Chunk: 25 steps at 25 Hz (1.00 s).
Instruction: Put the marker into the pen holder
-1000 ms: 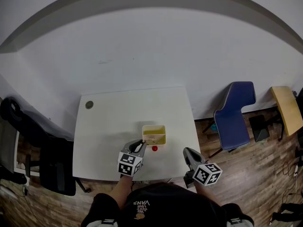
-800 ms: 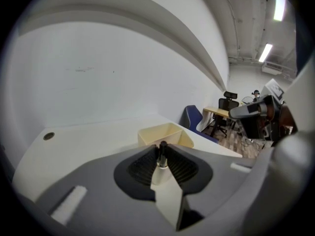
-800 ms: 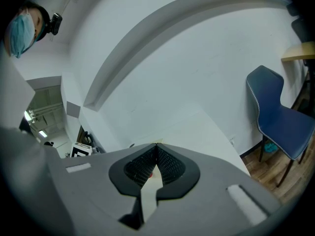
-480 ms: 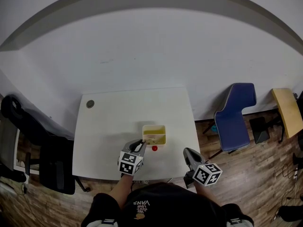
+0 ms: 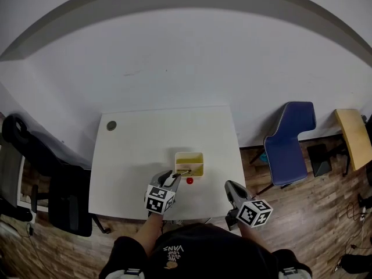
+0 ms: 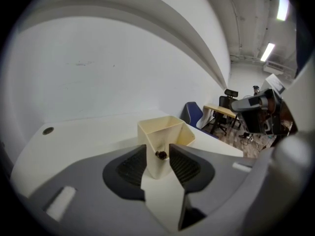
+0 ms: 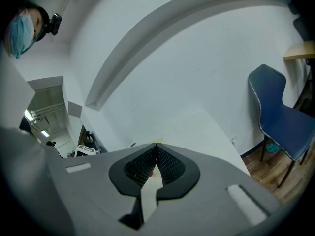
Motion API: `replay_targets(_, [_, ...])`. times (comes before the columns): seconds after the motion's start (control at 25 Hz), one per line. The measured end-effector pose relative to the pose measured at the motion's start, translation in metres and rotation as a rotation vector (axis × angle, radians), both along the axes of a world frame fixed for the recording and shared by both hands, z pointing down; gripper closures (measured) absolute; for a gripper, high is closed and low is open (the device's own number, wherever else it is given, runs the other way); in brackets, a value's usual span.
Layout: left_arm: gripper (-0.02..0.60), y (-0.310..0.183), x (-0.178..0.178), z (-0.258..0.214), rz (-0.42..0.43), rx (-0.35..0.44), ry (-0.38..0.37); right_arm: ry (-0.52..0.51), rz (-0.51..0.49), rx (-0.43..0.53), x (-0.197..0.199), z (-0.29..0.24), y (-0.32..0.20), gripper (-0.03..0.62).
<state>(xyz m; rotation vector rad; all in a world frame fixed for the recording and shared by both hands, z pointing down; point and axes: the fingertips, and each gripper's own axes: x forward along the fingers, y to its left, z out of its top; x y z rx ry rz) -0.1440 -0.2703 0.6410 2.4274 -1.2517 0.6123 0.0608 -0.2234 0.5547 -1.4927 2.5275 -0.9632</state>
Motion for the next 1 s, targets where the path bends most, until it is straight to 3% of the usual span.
replay_targets(0.56, [0.376, 0.009, -0.004, -0.008, -0.047, 0.027, 0.027, -0.014, -0.035, 0.001, -0.001, -0.001, -0.001, 0.592])
replay_targets(1.0, [0.357, 0.028, -0.016, -0.033, -0.154, 0.092, 0.071, -0.017, -0.12, 0.007, -0.006, -0.001, 0.0, 0.592])
